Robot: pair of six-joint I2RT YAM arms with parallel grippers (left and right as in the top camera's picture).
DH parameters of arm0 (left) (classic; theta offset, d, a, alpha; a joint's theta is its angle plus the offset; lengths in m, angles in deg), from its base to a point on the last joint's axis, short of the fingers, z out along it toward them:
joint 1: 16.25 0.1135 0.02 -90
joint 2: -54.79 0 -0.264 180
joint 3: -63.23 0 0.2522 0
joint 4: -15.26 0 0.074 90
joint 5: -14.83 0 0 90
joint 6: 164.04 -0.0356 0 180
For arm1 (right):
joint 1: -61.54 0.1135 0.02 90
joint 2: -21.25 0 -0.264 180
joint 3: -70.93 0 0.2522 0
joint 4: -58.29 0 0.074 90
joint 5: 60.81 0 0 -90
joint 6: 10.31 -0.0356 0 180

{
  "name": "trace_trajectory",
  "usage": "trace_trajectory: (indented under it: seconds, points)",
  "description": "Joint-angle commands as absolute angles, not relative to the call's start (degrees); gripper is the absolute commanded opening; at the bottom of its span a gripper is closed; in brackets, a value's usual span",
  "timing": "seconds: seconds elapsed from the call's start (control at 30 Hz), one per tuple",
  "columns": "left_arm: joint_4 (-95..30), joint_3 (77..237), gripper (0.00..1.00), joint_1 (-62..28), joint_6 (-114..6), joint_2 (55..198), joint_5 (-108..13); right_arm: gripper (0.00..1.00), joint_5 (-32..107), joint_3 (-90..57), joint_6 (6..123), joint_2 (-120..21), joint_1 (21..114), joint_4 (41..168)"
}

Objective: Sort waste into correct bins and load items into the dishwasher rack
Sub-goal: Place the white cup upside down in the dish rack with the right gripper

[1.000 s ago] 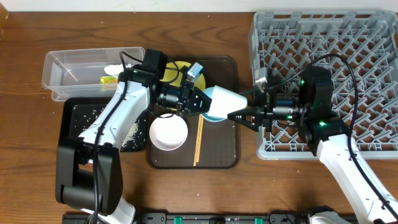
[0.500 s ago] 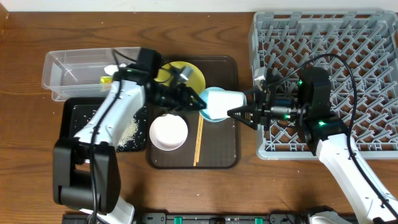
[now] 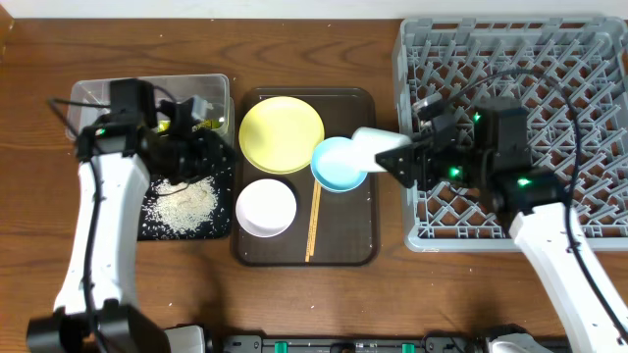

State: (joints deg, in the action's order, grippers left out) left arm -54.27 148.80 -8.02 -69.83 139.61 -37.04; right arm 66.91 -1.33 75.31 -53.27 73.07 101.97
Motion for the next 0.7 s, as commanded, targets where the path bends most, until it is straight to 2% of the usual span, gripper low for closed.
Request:
trace_trajectory:
  seconds: [0.0,0.23,0.47,0.67]
  points:
    - [-55.21,148.98,0.35,-6.65,-71.02,137.23,-41.85,0.01,49.68,-8.52,75.51,-51.61,71.14,109.75]
    - [-56.17,148.96,0.35,-6.56,-70.99,136.13,-43.77,0.01,34.62,-17.39,75.46,-51.61,64.15,124.63]
    - [-56.59,148.96,0.35,-6.56,-70.99,136.13,-43.77,0.01,24.63,-17.59,73.76,-53.12,54.49,130.97]
    - [-56.61,148.96,0.35,-6.58,-70.99,136.13,-43.77,0.01,23.26,-17.54,73.08,-55.5,49.22,132.11]
